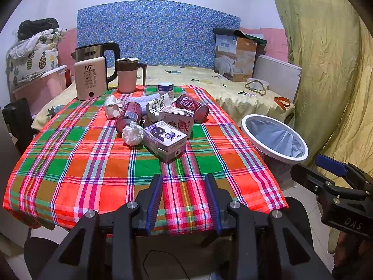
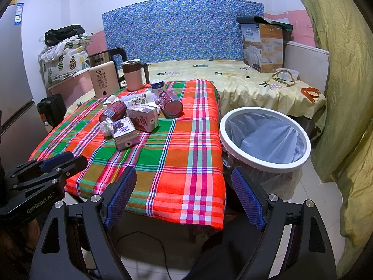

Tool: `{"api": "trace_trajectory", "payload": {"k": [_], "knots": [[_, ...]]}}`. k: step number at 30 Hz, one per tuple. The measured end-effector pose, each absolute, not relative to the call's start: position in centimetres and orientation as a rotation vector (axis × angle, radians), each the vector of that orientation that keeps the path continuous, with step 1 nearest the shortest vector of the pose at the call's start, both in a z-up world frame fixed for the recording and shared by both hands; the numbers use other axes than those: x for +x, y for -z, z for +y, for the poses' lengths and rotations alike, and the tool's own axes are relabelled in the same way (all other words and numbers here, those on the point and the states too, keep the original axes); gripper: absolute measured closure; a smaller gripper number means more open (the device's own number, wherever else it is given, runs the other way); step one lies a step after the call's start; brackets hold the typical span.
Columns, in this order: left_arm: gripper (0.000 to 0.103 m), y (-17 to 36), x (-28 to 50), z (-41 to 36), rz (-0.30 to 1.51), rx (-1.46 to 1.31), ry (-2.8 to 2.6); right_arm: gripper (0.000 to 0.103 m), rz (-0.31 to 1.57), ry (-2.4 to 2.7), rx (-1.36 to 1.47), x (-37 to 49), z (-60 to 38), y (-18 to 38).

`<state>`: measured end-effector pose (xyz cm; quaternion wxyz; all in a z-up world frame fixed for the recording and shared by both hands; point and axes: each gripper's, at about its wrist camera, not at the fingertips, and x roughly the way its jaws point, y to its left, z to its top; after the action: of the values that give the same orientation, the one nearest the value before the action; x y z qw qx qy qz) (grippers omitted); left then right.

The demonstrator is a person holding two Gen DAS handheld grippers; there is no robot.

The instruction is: Collect trash

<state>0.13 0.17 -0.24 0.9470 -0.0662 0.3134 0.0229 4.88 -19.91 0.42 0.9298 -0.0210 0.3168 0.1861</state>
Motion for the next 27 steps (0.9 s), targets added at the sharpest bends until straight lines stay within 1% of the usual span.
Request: {"api": "trace_trajectory", "payload": {"k": [27], "knots": [[0.066,0.73,0.4,0.04,0.653,-0.143,-0.03,0.018,0.653,-0.387,-0.042,5.0,-19.66,-0.25]]}}
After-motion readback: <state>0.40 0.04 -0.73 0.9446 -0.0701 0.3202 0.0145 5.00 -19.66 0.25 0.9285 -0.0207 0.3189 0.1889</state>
